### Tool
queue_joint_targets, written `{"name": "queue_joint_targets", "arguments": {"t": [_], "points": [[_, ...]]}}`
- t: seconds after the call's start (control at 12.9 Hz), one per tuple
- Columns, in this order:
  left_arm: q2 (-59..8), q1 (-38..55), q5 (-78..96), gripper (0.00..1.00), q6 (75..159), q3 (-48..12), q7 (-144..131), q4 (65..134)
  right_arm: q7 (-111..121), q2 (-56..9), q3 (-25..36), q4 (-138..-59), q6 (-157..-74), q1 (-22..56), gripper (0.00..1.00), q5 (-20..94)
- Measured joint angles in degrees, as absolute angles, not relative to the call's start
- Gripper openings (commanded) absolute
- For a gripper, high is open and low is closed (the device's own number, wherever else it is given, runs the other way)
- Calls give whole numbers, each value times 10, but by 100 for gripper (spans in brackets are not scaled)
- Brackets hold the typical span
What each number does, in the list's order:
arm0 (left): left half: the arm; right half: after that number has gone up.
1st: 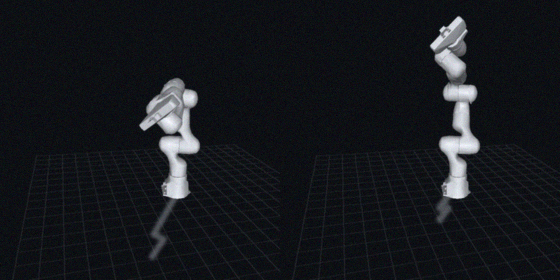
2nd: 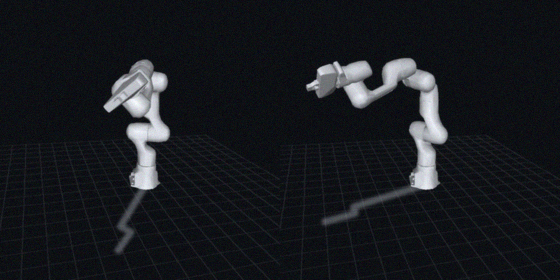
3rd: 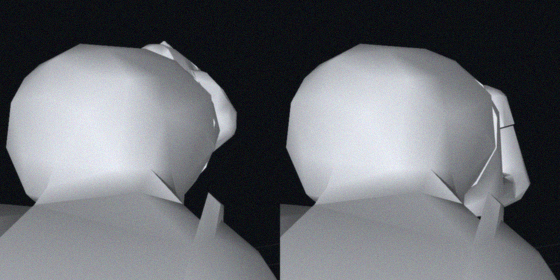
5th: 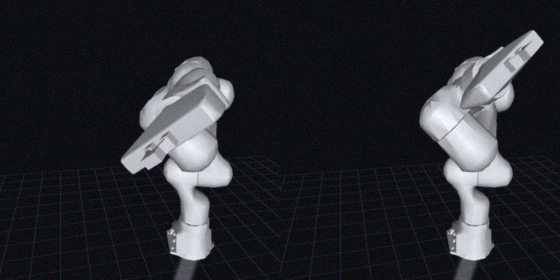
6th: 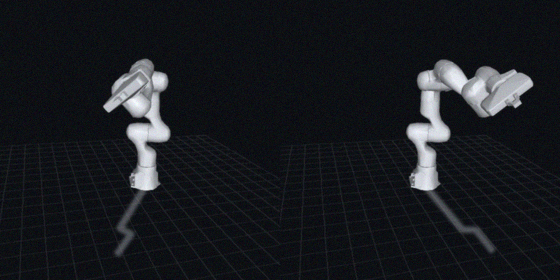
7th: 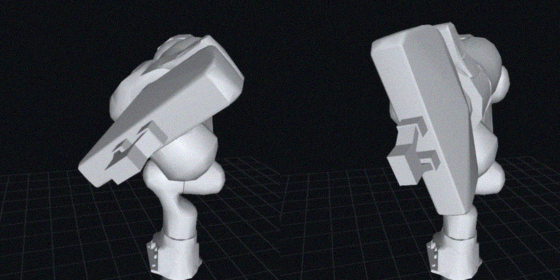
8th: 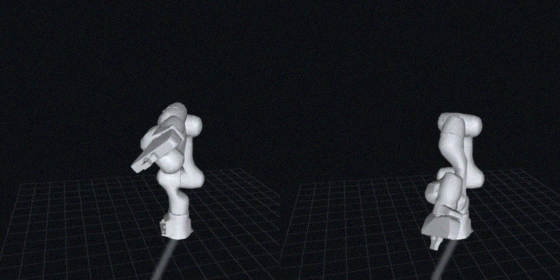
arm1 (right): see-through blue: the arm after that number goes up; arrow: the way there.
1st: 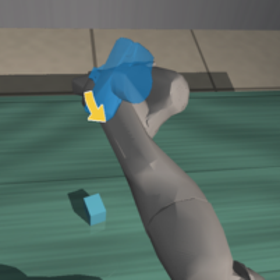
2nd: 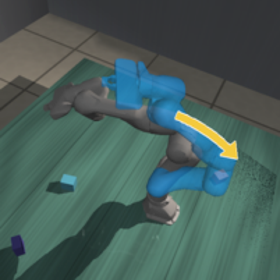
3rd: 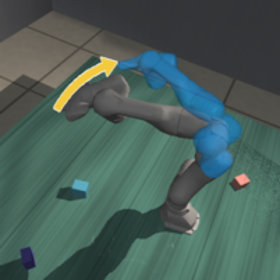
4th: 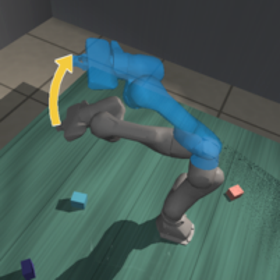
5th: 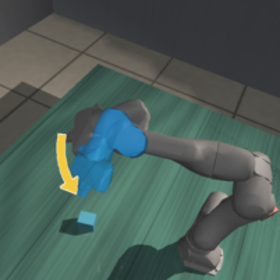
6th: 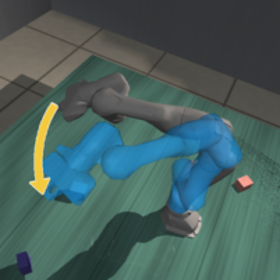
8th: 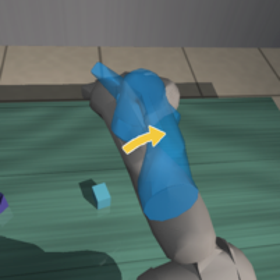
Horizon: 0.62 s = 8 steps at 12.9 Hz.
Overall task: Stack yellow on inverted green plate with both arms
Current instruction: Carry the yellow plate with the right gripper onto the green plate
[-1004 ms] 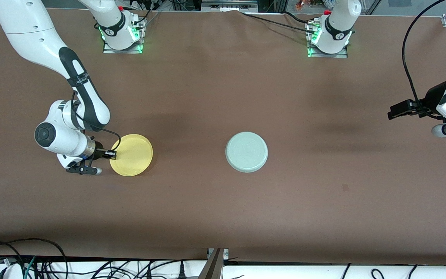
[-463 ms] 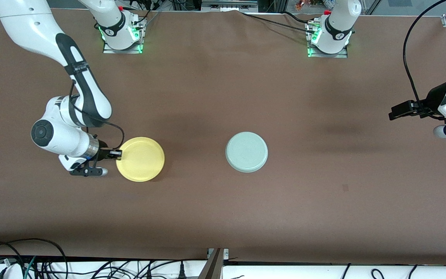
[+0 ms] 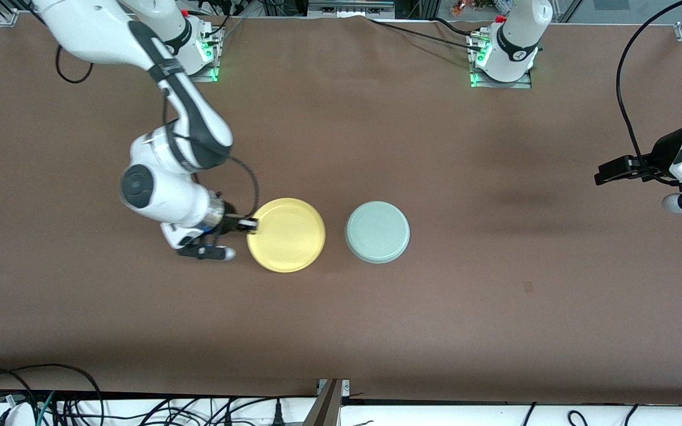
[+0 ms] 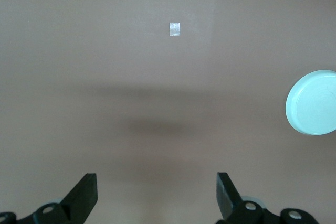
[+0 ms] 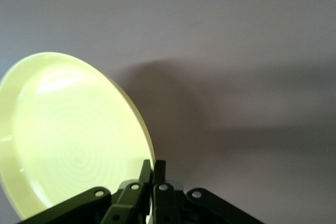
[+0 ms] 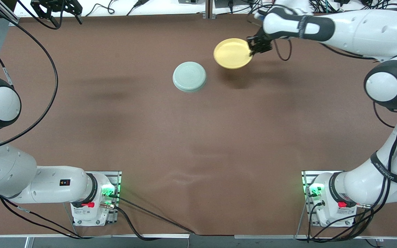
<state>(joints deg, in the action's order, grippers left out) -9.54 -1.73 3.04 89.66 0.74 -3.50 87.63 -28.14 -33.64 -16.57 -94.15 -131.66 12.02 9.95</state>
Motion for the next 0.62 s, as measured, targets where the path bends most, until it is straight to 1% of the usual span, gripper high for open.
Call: {"name": "queue_joint_targets", "arguments": {"t": [0.15,0.31,0.46,0.62], "points": [[-96,-17,30,100,897,7,-35,874,-350,-374,-166,-921,-1372,190,0,99],[-96,-17,30,100,897,7,-35,871,-398,-411,-165,-910,-1436,243,0,99],[-97,-17,30,100,897,7,-35,870,-411,-441,-164,-904,-1482,271,0,99],[-100,-20,30,100,897,7,-35,870,-414,-459,-164,-901,-1498,281,0,98]]}}
